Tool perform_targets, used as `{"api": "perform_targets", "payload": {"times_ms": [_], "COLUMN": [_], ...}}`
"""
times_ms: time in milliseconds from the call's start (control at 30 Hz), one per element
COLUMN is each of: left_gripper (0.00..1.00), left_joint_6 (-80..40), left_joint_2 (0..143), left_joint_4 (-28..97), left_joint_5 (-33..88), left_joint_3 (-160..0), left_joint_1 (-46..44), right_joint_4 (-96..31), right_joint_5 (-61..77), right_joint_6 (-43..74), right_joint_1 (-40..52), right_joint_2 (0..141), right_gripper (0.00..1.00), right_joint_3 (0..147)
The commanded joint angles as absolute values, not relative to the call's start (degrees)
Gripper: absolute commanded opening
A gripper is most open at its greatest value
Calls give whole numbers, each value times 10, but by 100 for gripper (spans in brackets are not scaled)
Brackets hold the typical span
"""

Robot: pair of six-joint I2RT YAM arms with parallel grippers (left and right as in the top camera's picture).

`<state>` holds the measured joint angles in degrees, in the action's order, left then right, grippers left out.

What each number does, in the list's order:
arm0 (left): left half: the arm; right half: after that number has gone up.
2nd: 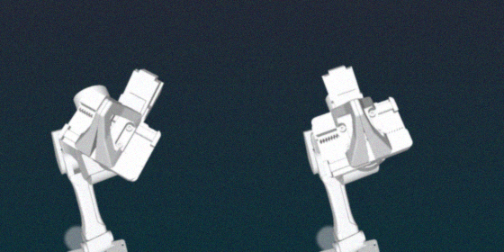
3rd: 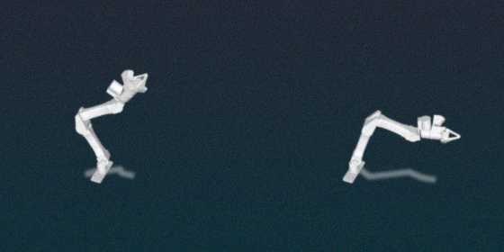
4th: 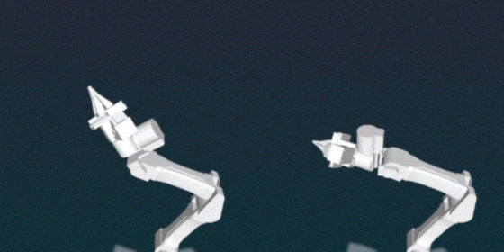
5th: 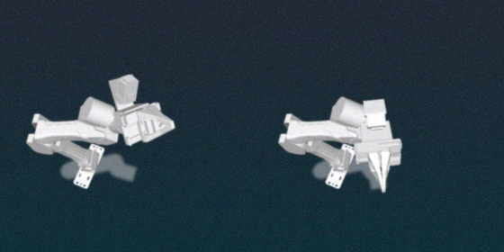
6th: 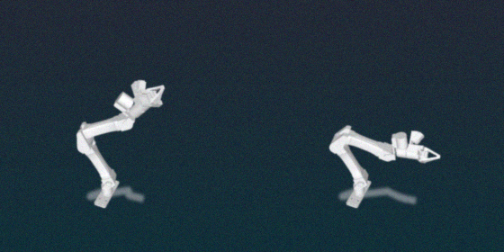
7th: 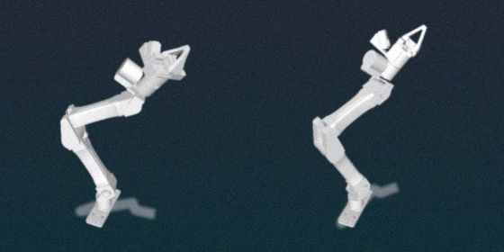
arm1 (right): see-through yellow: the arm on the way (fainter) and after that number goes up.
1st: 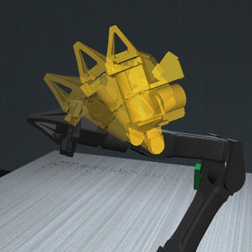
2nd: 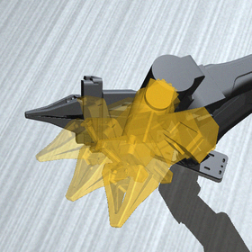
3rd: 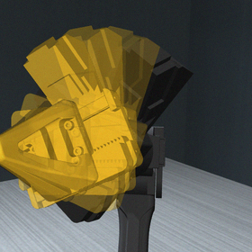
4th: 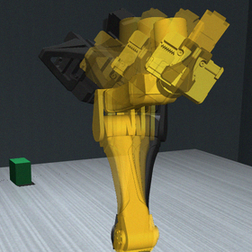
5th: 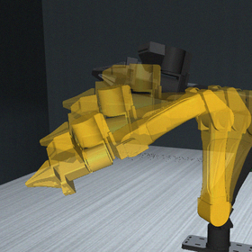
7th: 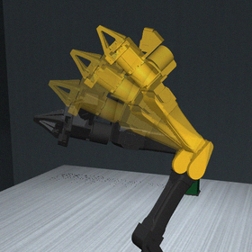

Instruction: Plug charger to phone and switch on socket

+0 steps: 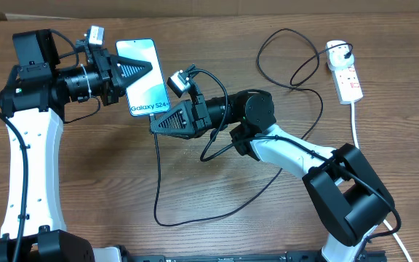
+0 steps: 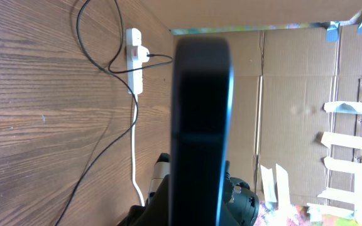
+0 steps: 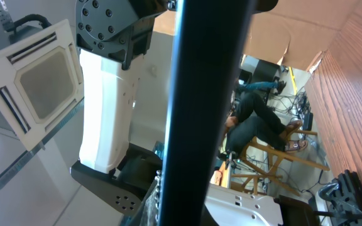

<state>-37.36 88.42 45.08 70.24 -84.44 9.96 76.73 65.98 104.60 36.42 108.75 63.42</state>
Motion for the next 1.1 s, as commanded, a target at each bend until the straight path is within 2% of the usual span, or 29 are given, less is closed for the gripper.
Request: {"api": "perform_targets", "payload": {"times_ms": [0, 133, 167, 333, 467, 833, 1067], "left_gripper": [4, 4, 4, 4, 4, 4, 4], "left_joint_6": [-377, -377, -377, -372, -368, -364, -318], "left_joint_2": [877, 877, 877, 877, 877, 877, 878], "left_joint_4": [461, 461, 461, 459, 456, 434, 436], "left_joint_5": [753, 753, 753, 743, 724, 667, 604], "left_joint_3": [-849, -849, -849, -849, -849, -849, -849], "left_joint_1": [84, 84, 84, 84, 84, 98, 99], "right_joint_4": [760, 760, 760, 760, 760, 731, 530], "right_joint_5": [592, 598, 600, 607, 611, 625, 667], "right_joint_6": [1050, 1050, 1050, 1050, 1050, 1034, 920], "right_joint_1": [359, 359, 359, 359, 359, 353, 324], "right_joint_2": [1074, 1074, 1074, 1074, 1074, 1074, 1074], "right_gripper": [4, 6, 11, 51, 66, 72, 74], "right_joint_3": [638, 638, 638, 638, 638, 638, 638]}}
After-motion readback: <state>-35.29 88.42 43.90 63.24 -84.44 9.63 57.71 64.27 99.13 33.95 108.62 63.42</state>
